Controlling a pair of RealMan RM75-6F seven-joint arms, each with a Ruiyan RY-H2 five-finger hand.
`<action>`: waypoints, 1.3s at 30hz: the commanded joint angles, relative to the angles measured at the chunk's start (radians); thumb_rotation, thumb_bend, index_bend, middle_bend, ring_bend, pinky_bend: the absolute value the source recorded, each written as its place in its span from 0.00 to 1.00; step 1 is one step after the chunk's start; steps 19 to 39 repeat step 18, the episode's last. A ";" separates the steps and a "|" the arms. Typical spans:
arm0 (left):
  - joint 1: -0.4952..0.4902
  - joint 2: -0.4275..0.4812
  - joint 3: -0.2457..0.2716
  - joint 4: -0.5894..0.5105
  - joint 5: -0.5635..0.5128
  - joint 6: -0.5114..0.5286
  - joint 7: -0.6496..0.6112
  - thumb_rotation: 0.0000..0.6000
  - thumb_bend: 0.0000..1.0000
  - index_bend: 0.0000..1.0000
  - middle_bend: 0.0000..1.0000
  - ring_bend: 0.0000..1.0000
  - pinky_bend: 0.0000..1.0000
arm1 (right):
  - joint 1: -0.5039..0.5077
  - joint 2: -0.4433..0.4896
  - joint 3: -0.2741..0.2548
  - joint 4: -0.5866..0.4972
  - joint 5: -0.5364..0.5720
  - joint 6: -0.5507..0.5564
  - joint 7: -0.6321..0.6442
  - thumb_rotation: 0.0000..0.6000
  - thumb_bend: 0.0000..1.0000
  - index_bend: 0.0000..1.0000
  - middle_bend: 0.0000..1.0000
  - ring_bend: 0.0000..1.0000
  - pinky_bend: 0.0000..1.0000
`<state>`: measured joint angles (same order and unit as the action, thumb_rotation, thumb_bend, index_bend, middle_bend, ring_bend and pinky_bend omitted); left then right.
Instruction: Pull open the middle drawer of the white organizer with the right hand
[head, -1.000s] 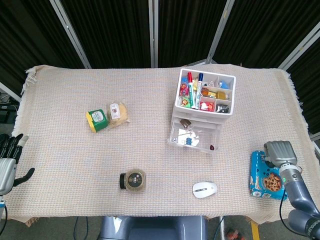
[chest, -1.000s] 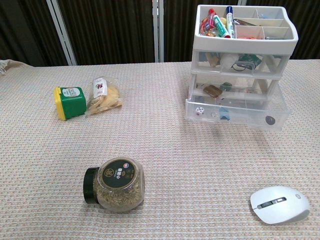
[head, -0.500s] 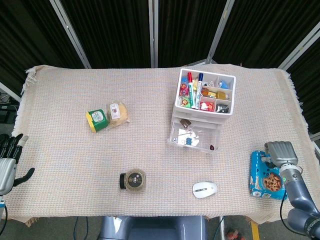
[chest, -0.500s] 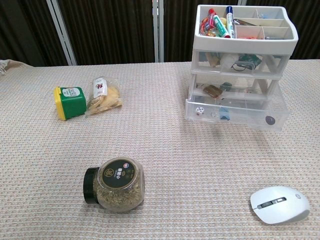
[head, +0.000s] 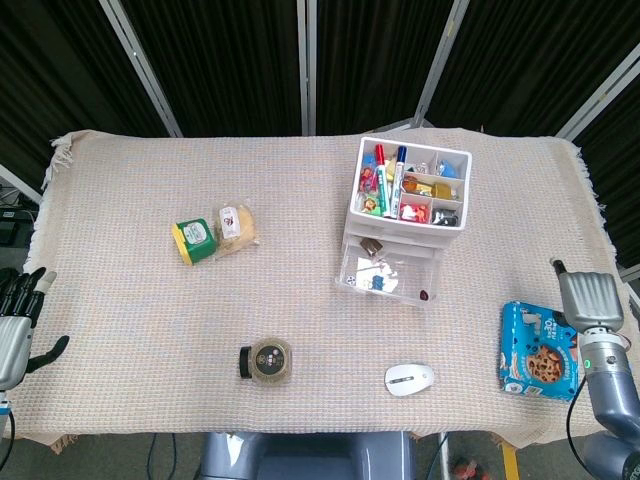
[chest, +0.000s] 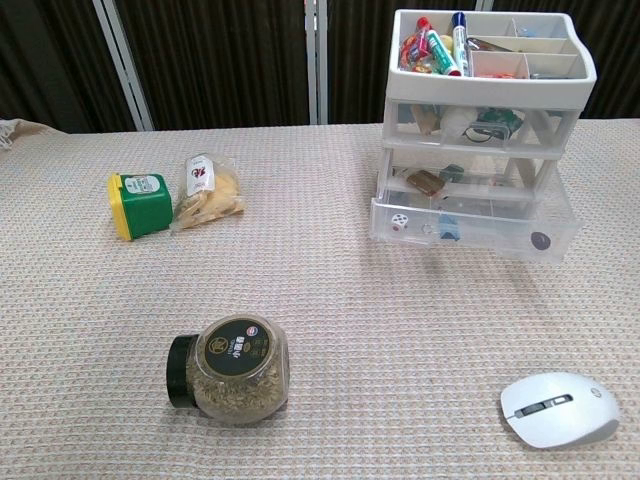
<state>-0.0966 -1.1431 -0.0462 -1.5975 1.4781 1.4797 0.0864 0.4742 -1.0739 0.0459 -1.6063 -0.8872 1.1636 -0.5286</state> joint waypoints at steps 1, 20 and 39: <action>0.000 0.000 0.000 -0.001 0.000 0.000 0.002 1.00 0.29 0.00 0.00 0.00 0.00 | -0.096 0.019 0.035 -0.056 -0.103 0.165 0.151 1.00 0.13 0.11 0.59 0.64 0.45; 0.006 0.000 0.001 0.000 -0.004 0.005 -0.005 1.00 0.29 0.00 0.00 0.00 0.00 | -0.319 -0.100 -0.027 0.064 -0.573 0.442 0.646 1.00 0.02 0.00 0.00 0.00 0.00; 0.006 0.000 0.001 0.000 -0.004 0.005 -0.005 1.00 0.29 0.00 0.00 0.00 0.00 | -0.319 -0.100 -0.027 0.064 -0.573 0.442 0.646 1.00 0.02 0.00 0.00 0.00 0.00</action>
